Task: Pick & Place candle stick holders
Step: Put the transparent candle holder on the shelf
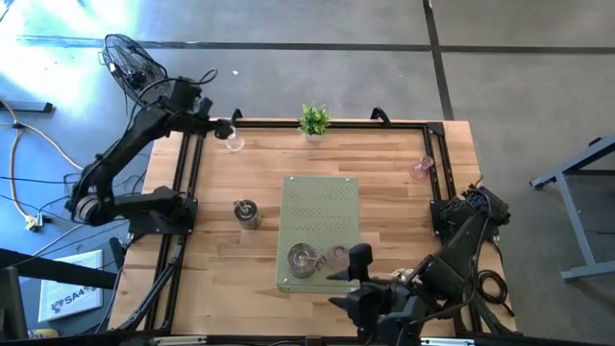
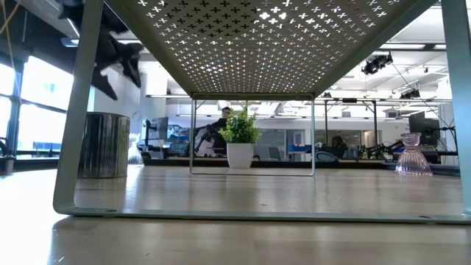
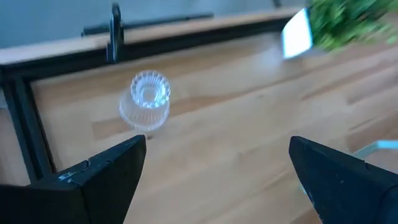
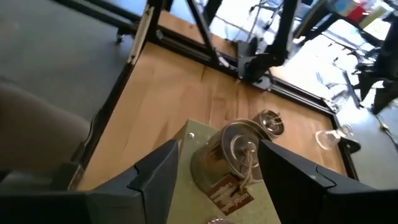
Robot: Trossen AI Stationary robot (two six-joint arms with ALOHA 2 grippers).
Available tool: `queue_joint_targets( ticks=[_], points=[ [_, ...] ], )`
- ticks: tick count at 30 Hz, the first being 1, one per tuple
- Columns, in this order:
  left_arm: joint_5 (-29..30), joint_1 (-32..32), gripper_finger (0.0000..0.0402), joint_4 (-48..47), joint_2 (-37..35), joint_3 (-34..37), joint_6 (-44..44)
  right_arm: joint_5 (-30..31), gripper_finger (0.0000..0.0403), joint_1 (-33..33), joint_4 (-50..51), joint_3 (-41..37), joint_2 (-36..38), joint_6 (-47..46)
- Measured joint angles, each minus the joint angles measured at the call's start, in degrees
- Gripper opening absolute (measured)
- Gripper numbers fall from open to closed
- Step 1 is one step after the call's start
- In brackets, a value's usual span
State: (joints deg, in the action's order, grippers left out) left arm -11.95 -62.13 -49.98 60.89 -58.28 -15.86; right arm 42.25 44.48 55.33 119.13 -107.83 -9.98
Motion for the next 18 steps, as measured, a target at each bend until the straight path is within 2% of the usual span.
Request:
queue_joint_targets(
  ticks=[4,9,14,18],
  points=[
    [-1.6,-0.3,0.039,1.9,6.4,0.0,2.8,2.6,0.0216,0.3,0.0,0.0,0.0,-4.5],
    [-1.8,-0.3,0.039,6.9,14.6,-0.8,4.3,3.1,0.0216,0.3,-0.1,0.0,0.0,-9.3],
    [2.0,-1.4,0.039,1.9,21.6,-7.7,6.8,3.4,0.0216,0.3,-0.3,0.0,-0.2,-11.1],
    [6.2,-1.3,0.039,-1.6,23.6,-11.7,7.2,4.3,0.0216,0.3,-0.3,0.0,-0.2,-11.7]
  ],
)
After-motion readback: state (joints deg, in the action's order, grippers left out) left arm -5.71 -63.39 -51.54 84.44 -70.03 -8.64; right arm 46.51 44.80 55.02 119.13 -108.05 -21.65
